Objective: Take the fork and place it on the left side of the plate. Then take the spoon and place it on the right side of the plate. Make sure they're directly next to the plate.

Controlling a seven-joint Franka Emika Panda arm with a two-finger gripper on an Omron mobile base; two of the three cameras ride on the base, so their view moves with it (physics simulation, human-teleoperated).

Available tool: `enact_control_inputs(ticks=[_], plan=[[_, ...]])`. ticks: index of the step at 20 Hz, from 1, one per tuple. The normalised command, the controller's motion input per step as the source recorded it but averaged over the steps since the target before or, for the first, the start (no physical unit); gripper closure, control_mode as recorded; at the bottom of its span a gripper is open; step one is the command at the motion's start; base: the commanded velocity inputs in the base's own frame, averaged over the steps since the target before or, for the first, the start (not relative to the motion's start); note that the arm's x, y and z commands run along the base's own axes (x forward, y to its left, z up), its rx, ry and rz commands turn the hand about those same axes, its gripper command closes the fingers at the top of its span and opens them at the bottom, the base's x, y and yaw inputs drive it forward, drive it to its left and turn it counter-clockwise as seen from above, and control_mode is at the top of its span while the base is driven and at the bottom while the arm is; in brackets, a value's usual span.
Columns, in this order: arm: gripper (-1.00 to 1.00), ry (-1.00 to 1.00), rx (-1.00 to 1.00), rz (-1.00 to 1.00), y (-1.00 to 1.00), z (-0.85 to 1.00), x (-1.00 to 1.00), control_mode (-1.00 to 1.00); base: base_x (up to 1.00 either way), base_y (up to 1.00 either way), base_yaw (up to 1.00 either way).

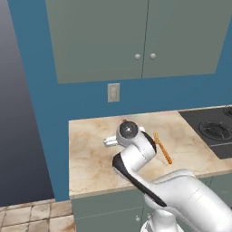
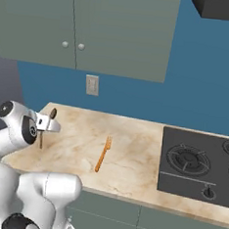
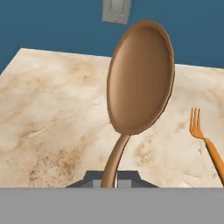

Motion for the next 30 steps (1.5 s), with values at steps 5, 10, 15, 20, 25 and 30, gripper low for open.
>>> enact_control_inputs(ticks=[5, 10, 15, 20, 25, 30], plan=[[1.00, -0.16, 0.09, 0.00, -1.00, 1.00, -0.96, -1.00, 0.00, 0.00, 0.00], [1.00, -0.03, 0.12, 0.00, -0.92, 1.00, -0.87, -1.00, 0.00, 0.00, 0.00], [1.00, 0.00, 0.10, 0.00, -0.81, 0.62, -0.77, -1.00, 0.00, 0.00, 0.00], [1.00, 0.00, 0.00, 0.00, -0.52, -0.14, -0.33, -1.00, 0.00, 0.00, 0.00], [1.00, 0.00, 0.00, 0.00, -0.21, -0.14, 0.00, -1.00, 0.00, 0.00, 0.00], [1.00, 0.00, 0.00, 0.00, -0.14, -0.14, 0.00, -1.00, 0.00, 0.00, 0.00]])
